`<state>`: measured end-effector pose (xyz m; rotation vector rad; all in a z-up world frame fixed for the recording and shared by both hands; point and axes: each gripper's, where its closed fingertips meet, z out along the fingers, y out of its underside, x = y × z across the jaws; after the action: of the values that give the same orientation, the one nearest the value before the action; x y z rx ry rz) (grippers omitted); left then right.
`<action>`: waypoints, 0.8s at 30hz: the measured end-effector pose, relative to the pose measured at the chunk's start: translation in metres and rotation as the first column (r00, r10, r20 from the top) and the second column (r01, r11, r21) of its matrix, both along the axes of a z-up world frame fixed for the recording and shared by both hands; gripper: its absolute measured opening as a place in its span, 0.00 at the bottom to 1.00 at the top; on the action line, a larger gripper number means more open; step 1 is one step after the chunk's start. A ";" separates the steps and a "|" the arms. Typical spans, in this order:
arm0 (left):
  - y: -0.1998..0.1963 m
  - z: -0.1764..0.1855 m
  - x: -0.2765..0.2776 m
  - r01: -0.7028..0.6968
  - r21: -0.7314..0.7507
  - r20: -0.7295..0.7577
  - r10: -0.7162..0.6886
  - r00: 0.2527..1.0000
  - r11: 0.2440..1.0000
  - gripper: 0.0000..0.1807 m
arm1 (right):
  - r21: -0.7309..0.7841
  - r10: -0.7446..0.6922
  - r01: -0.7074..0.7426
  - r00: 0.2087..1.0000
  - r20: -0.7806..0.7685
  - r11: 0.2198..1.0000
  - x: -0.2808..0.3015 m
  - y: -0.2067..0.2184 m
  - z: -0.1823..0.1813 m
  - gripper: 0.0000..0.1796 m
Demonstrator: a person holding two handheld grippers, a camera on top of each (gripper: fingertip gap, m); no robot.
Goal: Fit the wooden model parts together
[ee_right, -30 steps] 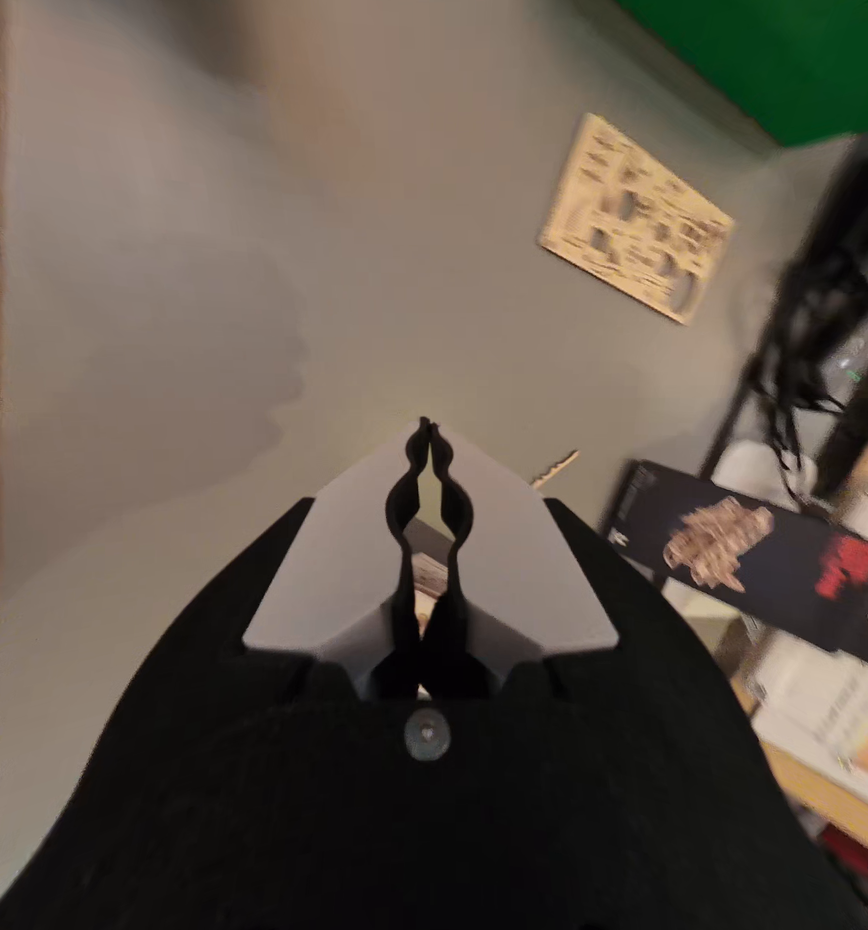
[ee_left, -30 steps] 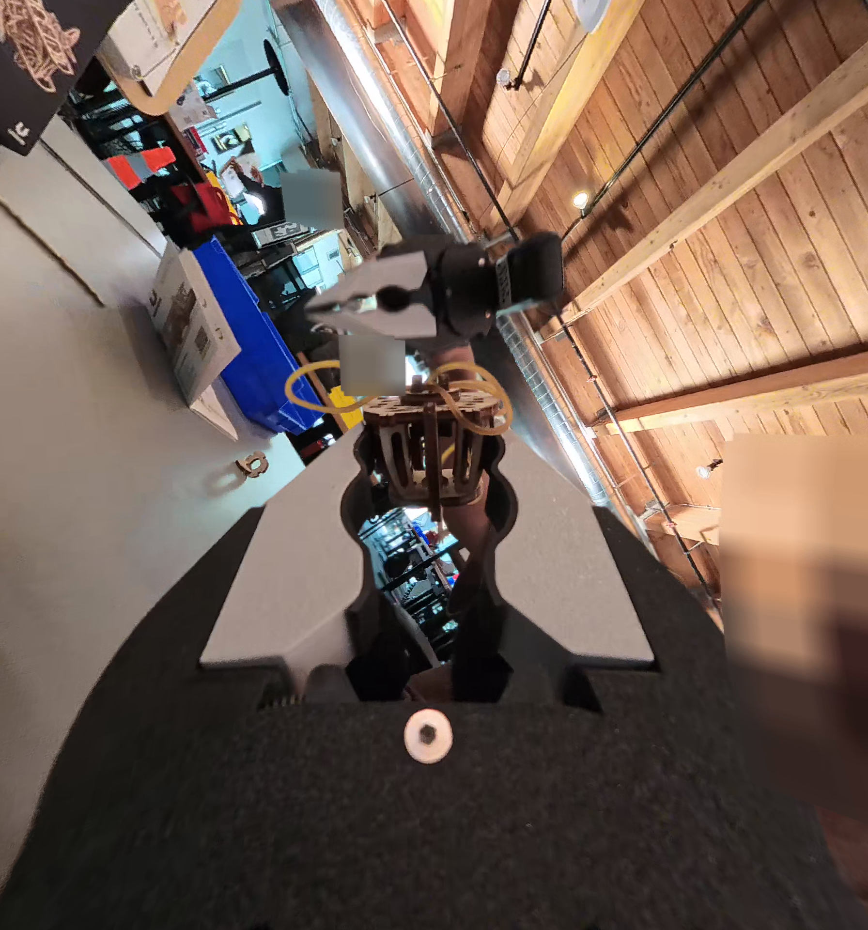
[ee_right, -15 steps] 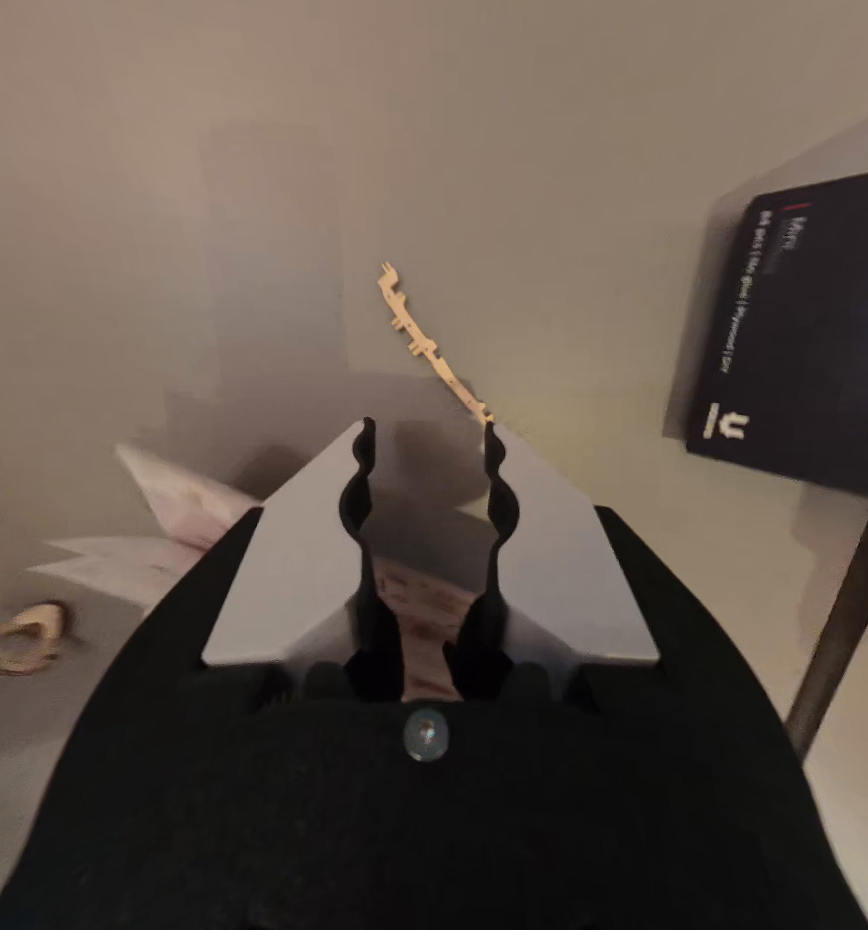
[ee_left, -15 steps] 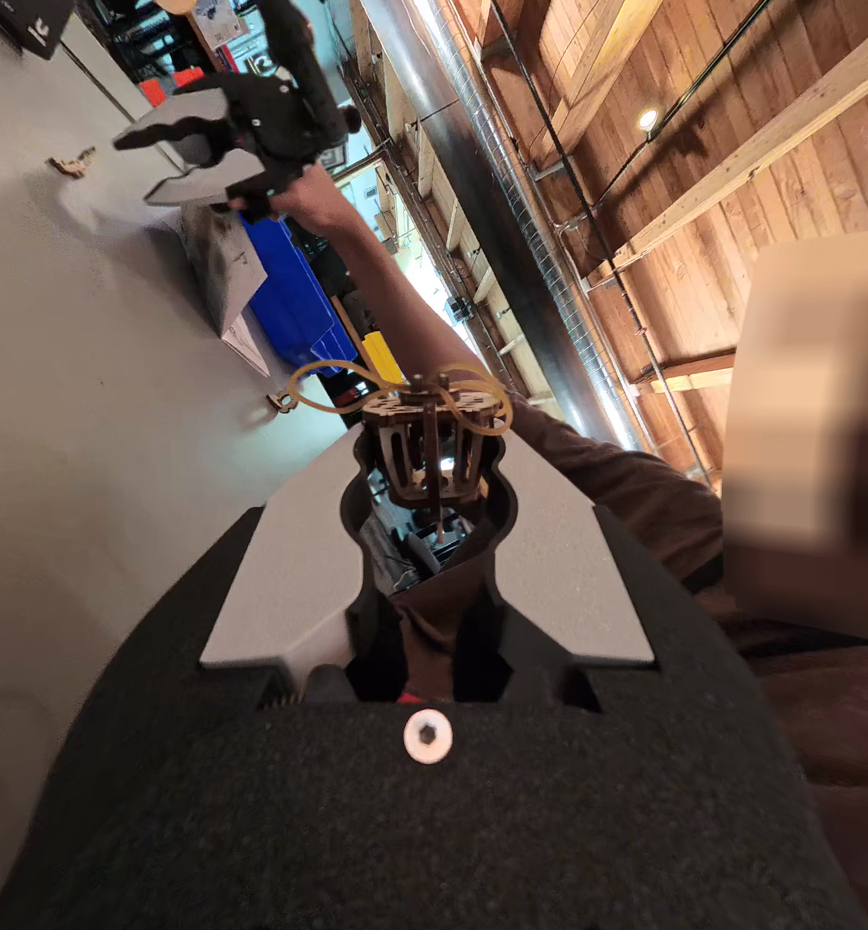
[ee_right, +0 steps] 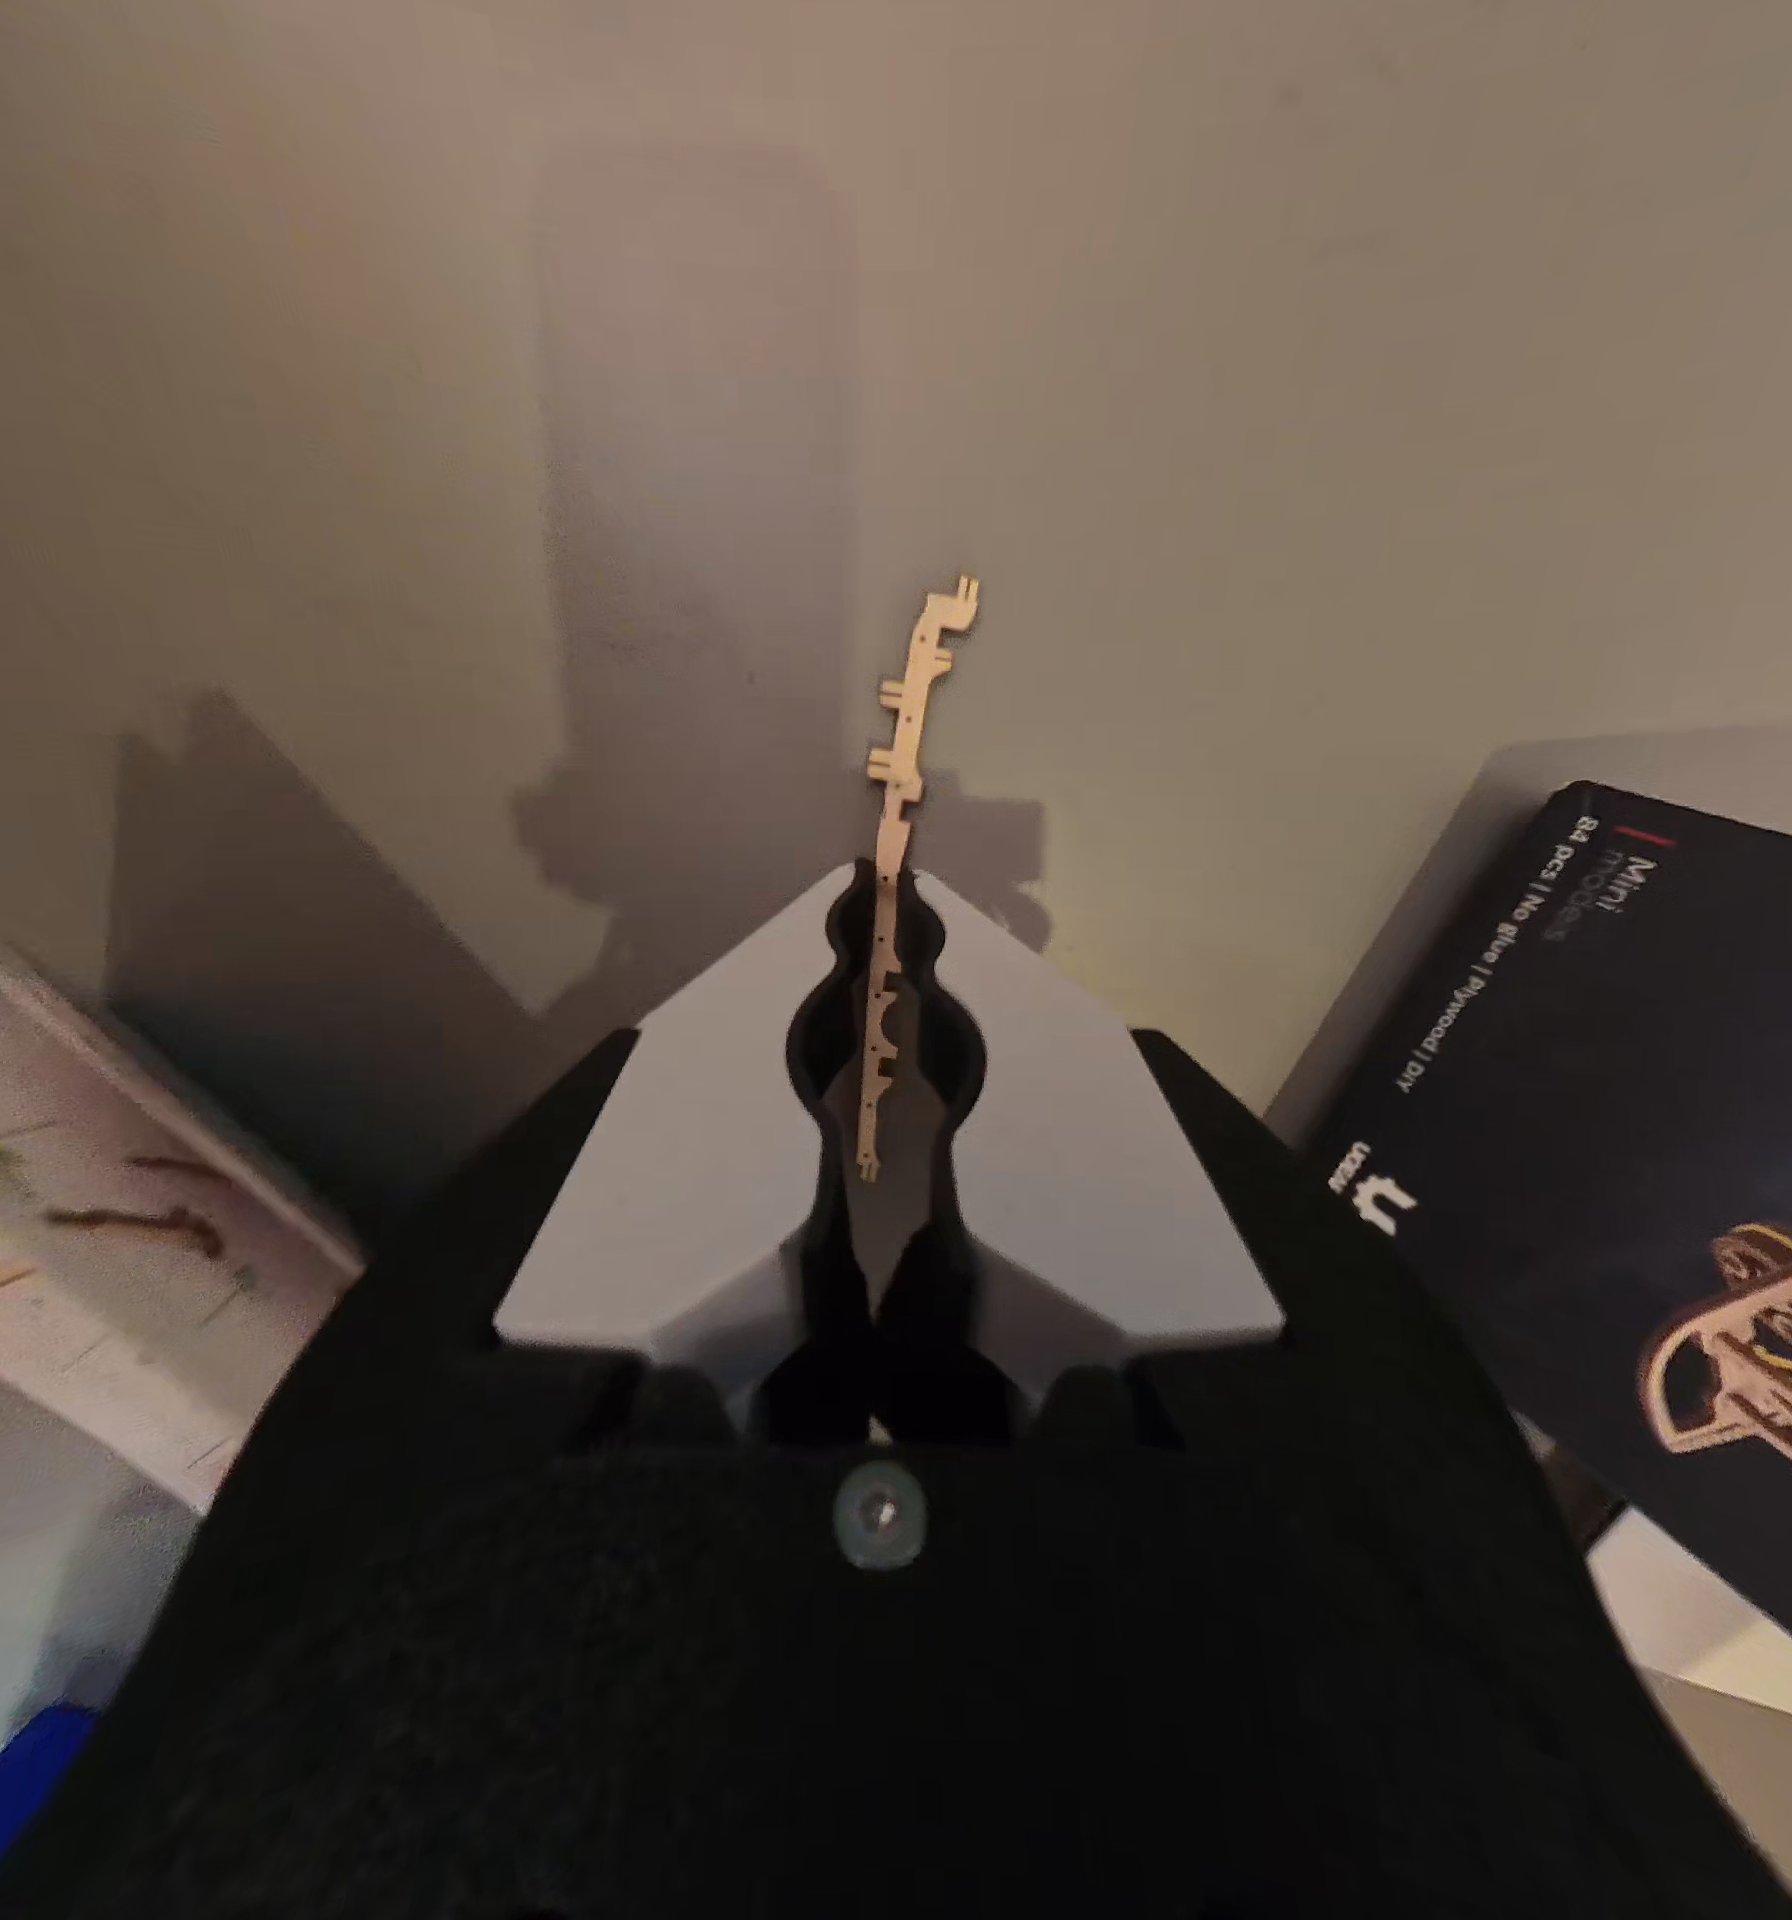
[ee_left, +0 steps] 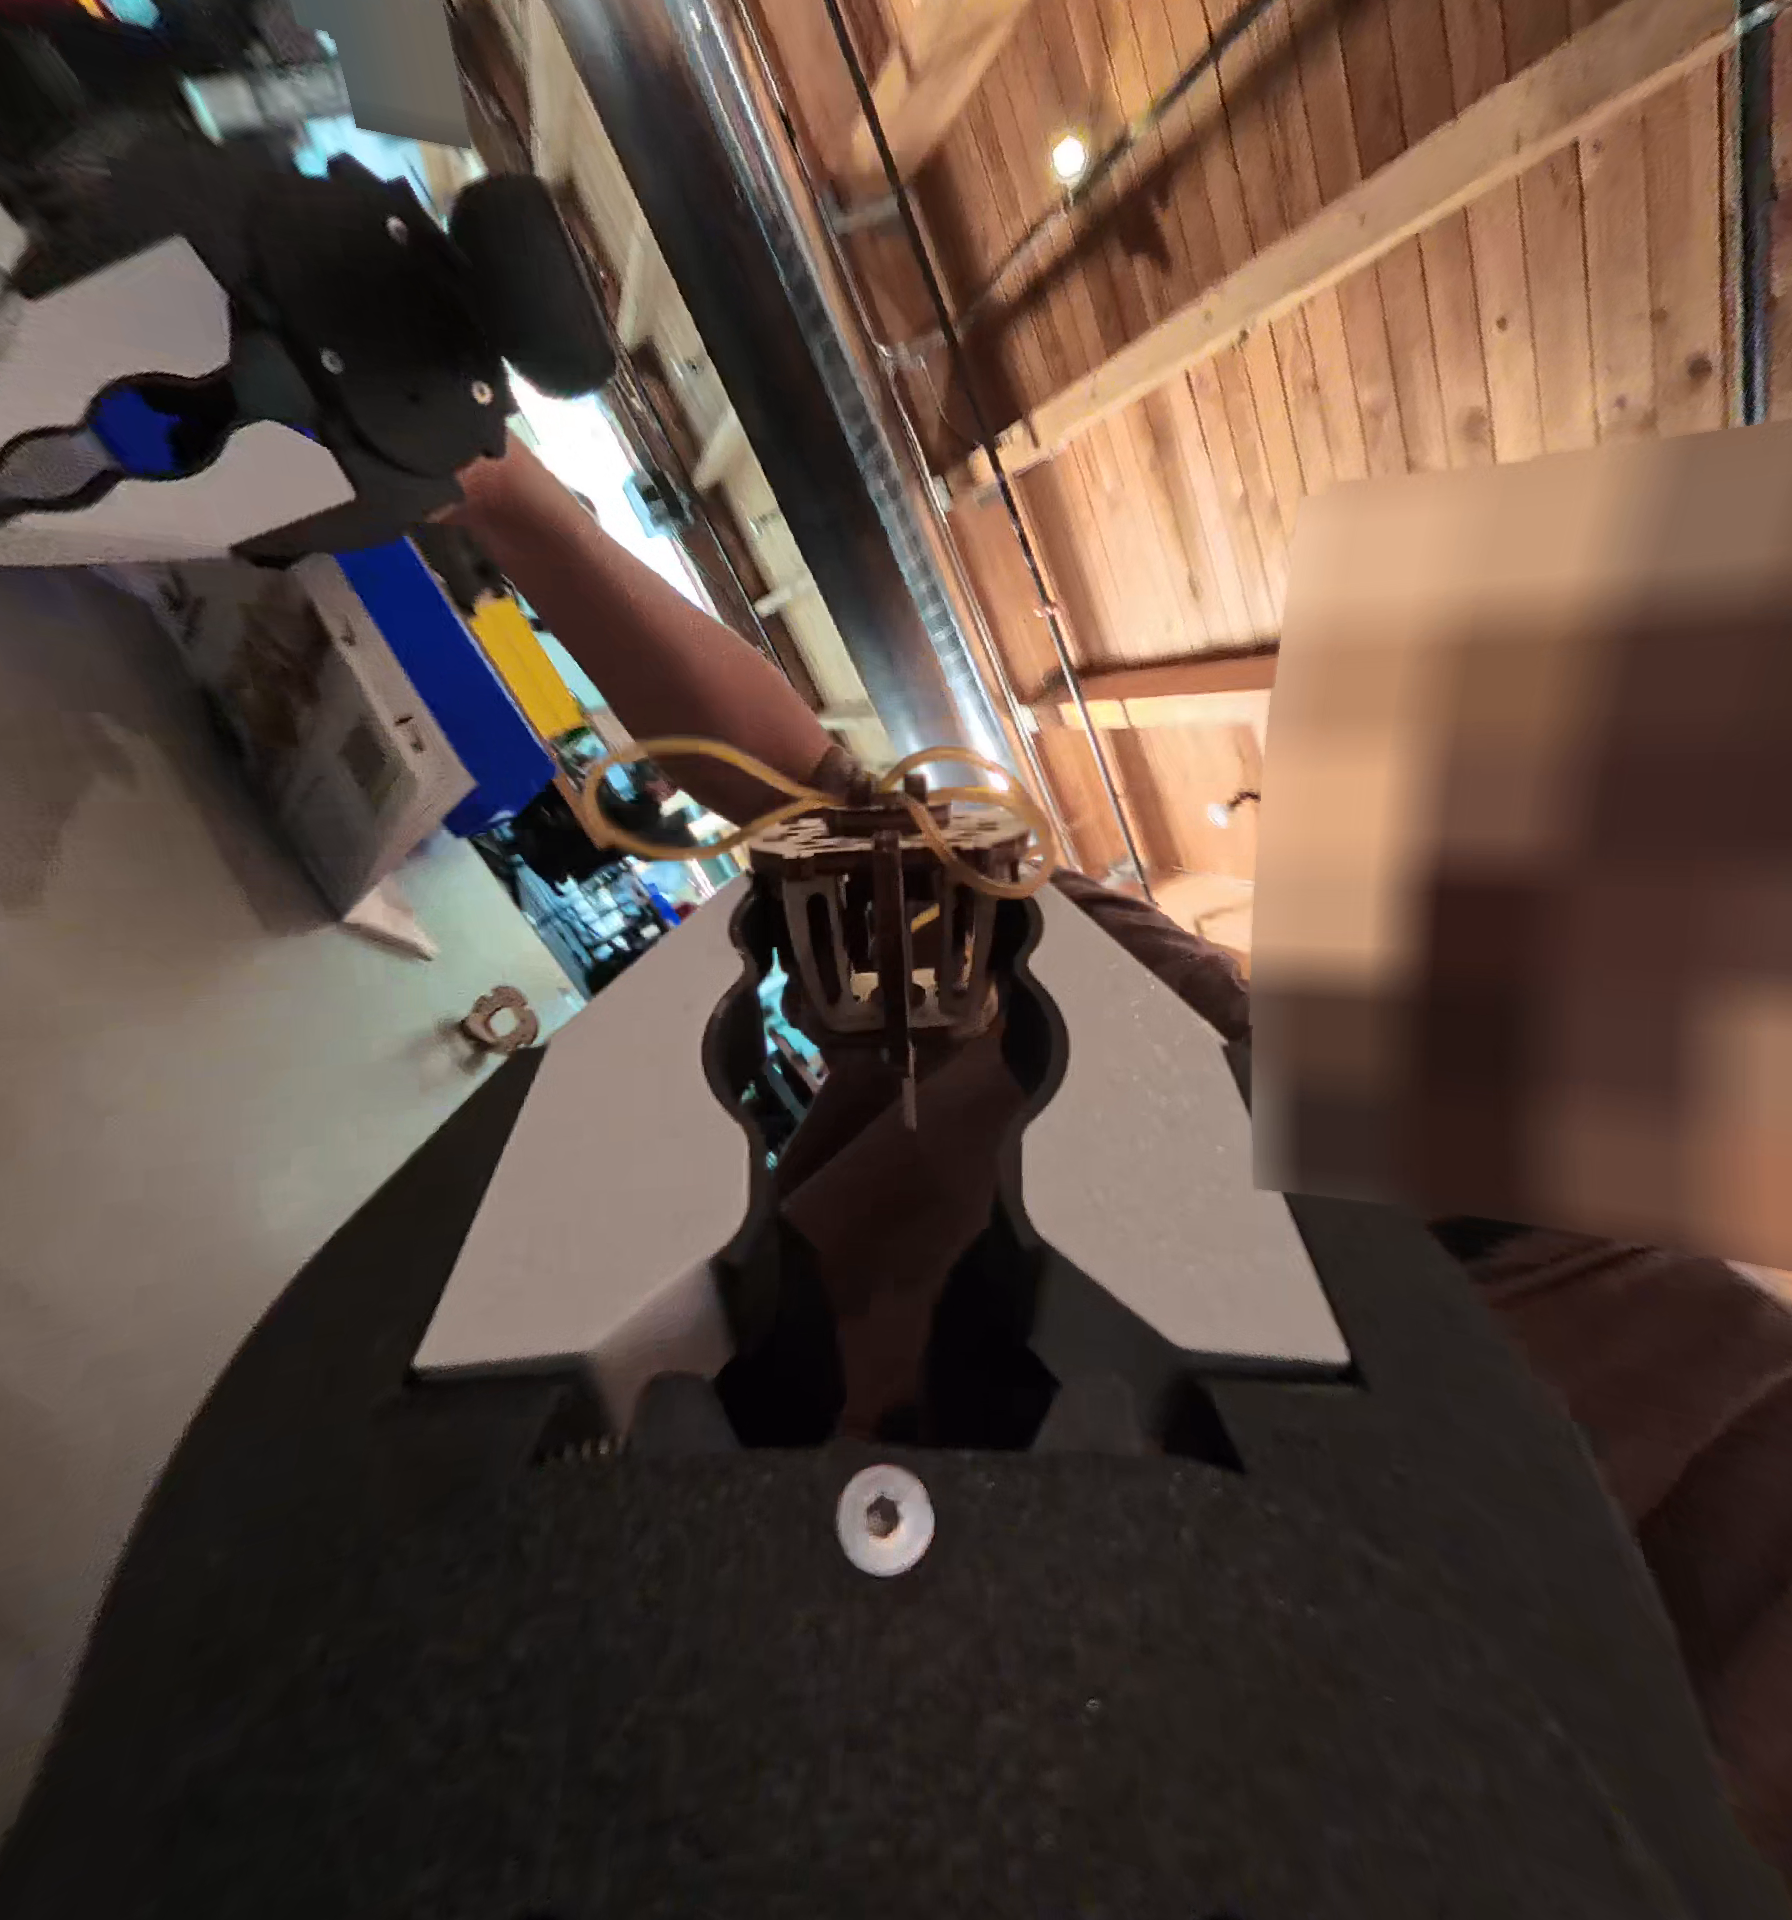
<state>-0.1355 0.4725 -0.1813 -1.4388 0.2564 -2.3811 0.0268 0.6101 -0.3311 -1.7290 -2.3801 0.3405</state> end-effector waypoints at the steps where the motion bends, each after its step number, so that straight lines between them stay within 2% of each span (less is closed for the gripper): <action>1: 0.009 0.003 0.010 0.011 0.017 0.002 -0.011 1.000 1.000 0.22 | -0.003 0.009 -0.009 1.000 0.004 1.000 0.001 -0.004 0.003 0.02; 4: 0.012 0.010 0.035 0.045 0.127 -0.044 -0.040 0.998 0.991 0.22 | -0.041 0.018 -0.020 0.999 -0.039 0.999 -0.006 -0.023 0.028 0.02; 9: -0.014 0.013 0.047 0.103 0.192 0.012 -0.107 0.994 0.976 0.22 | -0.212 -0.070 0.001 0.945 -0.319 0.977 -0.045 -0.082 0.122 0.02; 10: -0.017 0.011 0.049 0.122 0.197 0.002 -0.125 0.992 0.973 0.22 | -0.224 -0.084 0.001 0.930 -0.359 0.975 -0.049 -0.094 0.138 0.02; 12: -0.018 0.005 0.052 0.121 0.211 -0.056 -0.112 0.992 0.970 0.22 | -0.130 -0.077 0.029 0.923 -0.377 0.991 -0.044 -0.107 0.150 0.02; 14: -0.018 0.001 0.052 0.092 0.228 -0.129 -0.063 0.990 0.969 0.22 | -0.041 -0.096 0.087 0.931 -0.353 0.995 -0.034 -0.116 0.139 0.02; 16: -0.027 0.002 0.044 0.060 0.246 -0.161 -0.020 0.987 0.967 0.22 | 0.002 -0.180 0.188 0.942 -0.283 0.982 -0.032 -0.123 0.102 0.02; 20: -0.056 -0.004 0.018 -0.026 0.216 -0.223 0.076 0.972 0.976 0.22 | -0.051 -0.381 0.378 0.903 -0.197 0.924 -0.070 -0.137 0.034 0.02; 24: -0.083 -0.026 -0.010 -0.077 0.270 -0.361 0.175 0.916 0.960 0.22 | -0.056 -0.425 0.422 0.891 -0.161 0.905 -0.104 -0.127 0.014 0.02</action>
<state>-0.1453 0.3891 -0.2076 -1.7248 0.5247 -1.8699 -0.0768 0.4833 -0.3169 -2.0713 -1.8214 0.4221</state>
